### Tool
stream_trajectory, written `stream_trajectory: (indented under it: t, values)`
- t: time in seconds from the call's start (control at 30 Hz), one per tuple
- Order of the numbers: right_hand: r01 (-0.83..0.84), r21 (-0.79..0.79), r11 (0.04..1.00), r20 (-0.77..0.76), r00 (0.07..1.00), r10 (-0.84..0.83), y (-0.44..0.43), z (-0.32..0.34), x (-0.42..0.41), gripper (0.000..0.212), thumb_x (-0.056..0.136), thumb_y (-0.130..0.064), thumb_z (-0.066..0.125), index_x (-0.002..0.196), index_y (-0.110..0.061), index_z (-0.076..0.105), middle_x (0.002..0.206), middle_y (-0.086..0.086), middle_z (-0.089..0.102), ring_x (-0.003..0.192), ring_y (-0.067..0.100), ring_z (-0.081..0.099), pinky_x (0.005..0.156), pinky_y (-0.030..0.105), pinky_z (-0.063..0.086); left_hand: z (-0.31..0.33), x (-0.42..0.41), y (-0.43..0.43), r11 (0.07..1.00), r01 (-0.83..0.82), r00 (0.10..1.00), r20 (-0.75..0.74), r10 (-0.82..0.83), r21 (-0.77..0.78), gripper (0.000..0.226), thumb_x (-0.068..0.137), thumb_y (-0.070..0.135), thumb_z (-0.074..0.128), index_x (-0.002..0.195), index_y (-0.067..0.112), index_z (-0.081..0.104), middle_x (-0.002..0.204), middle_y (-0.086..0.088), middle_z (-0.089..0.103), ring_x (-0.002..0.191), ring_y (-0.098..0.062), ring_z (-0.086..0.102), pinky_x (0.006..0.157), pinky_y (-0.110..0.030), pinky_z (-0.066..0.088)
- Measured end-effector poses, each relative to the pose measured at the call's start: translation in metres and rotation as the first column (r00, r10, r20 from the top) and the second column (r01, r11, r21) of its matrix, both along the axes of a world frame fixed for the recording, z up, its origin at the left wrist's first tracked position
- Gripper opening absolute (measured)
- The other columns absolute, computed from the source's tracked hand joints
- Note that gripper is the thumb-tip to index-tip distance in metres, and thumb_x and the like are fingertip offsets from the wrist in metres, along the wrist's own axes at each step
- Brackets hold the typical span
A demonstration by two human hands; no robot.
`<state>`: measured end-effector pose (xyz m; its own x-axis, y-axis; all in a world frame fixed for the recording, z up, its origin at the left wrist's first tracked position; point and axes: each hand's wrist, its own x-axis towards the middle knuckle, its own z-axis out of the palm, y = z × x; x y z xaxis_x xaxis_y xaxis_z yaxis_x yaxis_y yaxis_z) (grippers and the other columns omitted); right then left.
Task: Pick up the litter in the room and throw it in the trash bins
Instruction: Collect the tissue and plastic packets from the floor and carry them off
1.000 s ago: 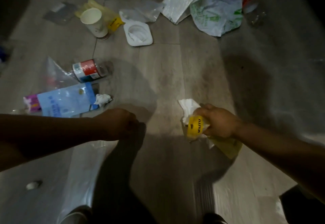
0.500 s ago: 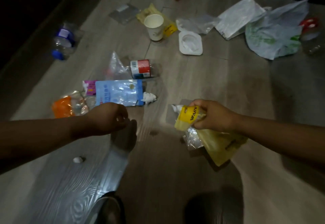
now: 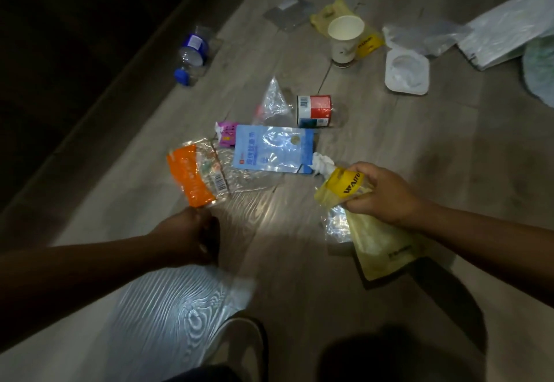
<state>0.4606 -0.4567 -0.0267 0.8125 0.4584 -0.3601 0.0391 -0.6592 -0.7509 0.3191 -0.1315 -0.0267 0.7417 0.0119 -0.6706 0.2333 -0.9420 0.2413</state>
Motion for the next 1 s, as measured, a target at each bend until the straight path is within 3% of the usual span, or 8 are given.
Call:
stream_trajectory:
  t: [0.1,0.23,0.33,0.43,0.53,0.63,0.83,1.0]
  values:
    - [0.007,0.019,1.0,-0.007,1.0,-0.006,-0.001,0.001,-0.002,0.037,0.068,-0.012,0.082,0.096,-0.026,0.061,0.079,-0.009,0.064,0.069,0.0,0.058,0.058,0.005,0.042,-0.007,0.006,-0.004,1.0,-0.017,1.0,0.026,0.018,-0.022,0.064,0.073,0.021,0.079,0.13,0.013,0.05,0.126,-0.004,0.055,0.106,-0.018,0.06,0.087,-0.031,0.055]
    - [0.023,0.012,1.0,0.0,1.0,-0.023,-0.011,-0.001,0.0,0.038,0.068,-0.015,0.082,0.099,-0.026,0.062,0.085,-0.004,0.068,0.077,0.01,0.063,0.066,0.023,0.048,-0.007,0.025,-0.006,0.99,-0.113,0.983,0.136,0.124,-0.087,0.025,0.076,0.012,0.075,0.098,0.016,0.066,0.096,0.0,0.067,0.088,-0.013,0.064,0.071,-0.019,0.05]
    - [0.05,0.019,0.999,0.004,0.999,-0.05,-0.019,-0.004,0.004,0.039,0.067,-0.014,0.082,0.099,-0.026,0.063,0.086,-0.002,0.068,0.08,0.014,0.065,0.071,0.03,0.05,-0.004,0.039,-0.005,0.957,-0.228,0.905,0.323,0.276,-0.178,0.022,0.077,0.017,0.074,0.085,0.028,0.057,0.087,0.008,0.06,0.081,-0.011,0.062,0.059,-0.016,0.044]
    - [0.07,0.031,0.997,0.006,0.998,-0.07,-0.023,-0.006,0.006,0.04,0.066,-0.011,0.083,0.099,-0.024,0.063,0.087,0.002,0.069,0.083,0.021,0.066,0.075,0.037,0.052,-0.01,0.053,0.003,0.926,-0.367,0.823,0.433,0.368,-0.088,0.06,0.069,0.037,0.081,0.119,0.018,0.052,0.123,-0.008,0.048,0.105,-0.028,0.055,0.08,-0.037,0.051]
    - [0.069,0.04,0.997,0.002,0.998,-0.069,-0.025,-0.007,0.007,0.04,0.067,-0.011,0.082,0.098,-0.025,0.063,0.087,0.002,0.069,0.083,0.022,0.066,0.076,0.039,0.052,-0.019,0.066,0.009,0.887,-0.461,0.859,0.255,0.445,0.005,0.108,0.063,0.056,0.078,0.148,0.025,0.019,0.153,-0.012,0.015,0.135,-0.04,0.03,0.104,-0.052,0.04]
    - [0.056,0.031,0.998,0.003,0.998,-0.056,-0.026,-0.007,0.007,0.04,0.067,-0.014,0.083,0.098,-0.03,0.062,0.087,-0.002,0.068,0.082,0.016,0.065,0.074,0.035,0.052,-0.028,0.075,0.002,0.922,-0.383,0.912,0.179,0.369,0.054,0.121,0.06,0.066,0.074,0.15,0.031,0.001,0.158,-0.01,0.002,0.14,-0.044,0.019,0.107,-0.052,0.037]
    - [0.102,0.033,0.994,-0.015,0.995,-0.102,-0.036,-0.011,0.003,0.042,0.066,-0.01,0.083,0.089,-0.037,0.06,0.083,-0.007,0.067,0.076,0.007,0.063,0.067,0.023,0.048,-0.03,0.107,-0.031,0.959,-0.283,0.907,0.316,0.276,-0.027,0.134,0.048,0.076,0.074,0.147,0.04,-0.009,0.155,-0.004,-0.002,0.137,-0.044,0.024,0.11,-0.053,0.033]
    - [0.106,0.042,0.994,-0.043,0.994,-0.104,-0.047,-0.014,0.0,0.044,0.068,-0.008,0.082,0.093,-0.035,0.058,0.082,-0.008,0.065,0.075,0.005,0.061,0.066,0.018,0.045,-0.033,0.128,-0.049,0.989,-0.103,0.961,0.266,0.071,0.109,0.138,0.048,0.076,0.073,0.143,0.043,-0.021,0.155,0.001,-0.025,0.141,-0.048,0.005,0.111,-0.055,0.027]
